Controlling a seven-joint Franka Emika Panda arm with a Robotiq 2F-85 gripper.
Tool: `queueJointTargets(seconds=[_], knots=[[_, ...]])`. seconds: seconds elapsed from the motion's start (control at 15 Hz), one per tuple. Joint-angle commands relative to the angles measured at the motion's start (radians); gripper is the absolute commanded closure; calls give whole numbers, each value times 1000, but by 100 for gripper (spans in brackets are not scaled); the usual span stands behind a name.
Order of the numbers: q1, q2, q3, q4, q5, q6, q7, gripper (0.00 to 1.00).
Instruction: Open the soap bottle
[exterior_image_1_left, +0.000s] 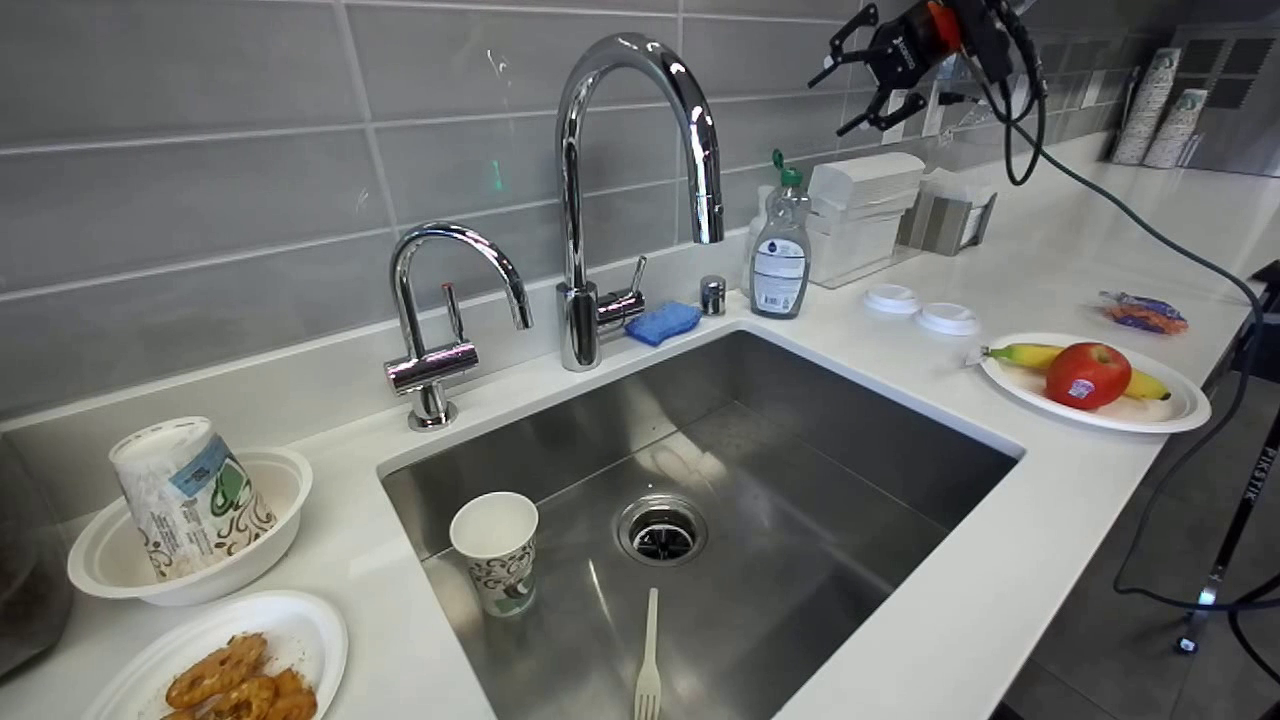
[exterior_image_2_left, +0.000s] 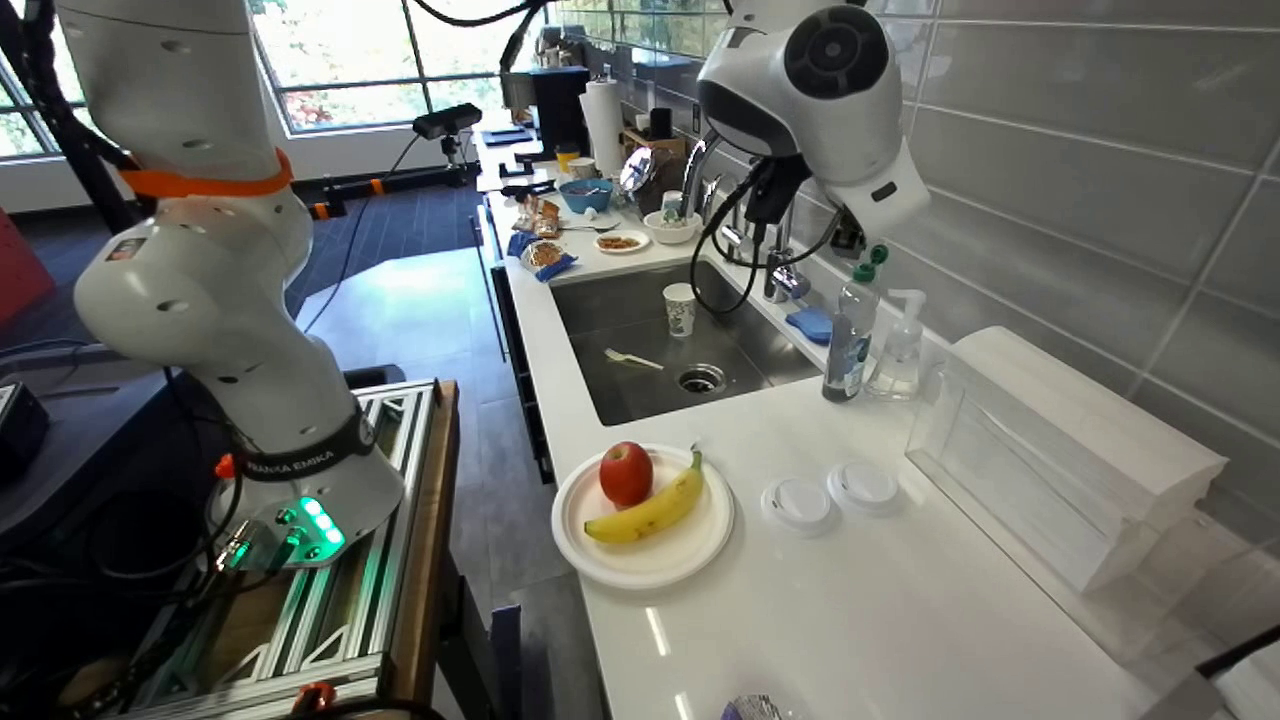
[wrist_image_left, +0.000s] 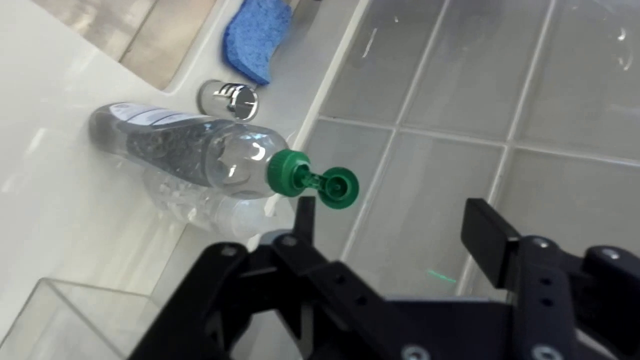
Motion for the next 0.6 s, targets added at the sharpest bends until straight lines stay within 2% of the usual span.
queueJointTargets(seconds=[0.0, 0.13, 0.2, 0.53], knots=[[47, -120, -16, -145, -266, 92, 164, 0], [47, -164, -3, -199, -437, 106, 239, 0], [42, -186, 2, -216, -519, 59, 270, 0], [52, -287, 49, -257, -922, -38, 450, 0]])
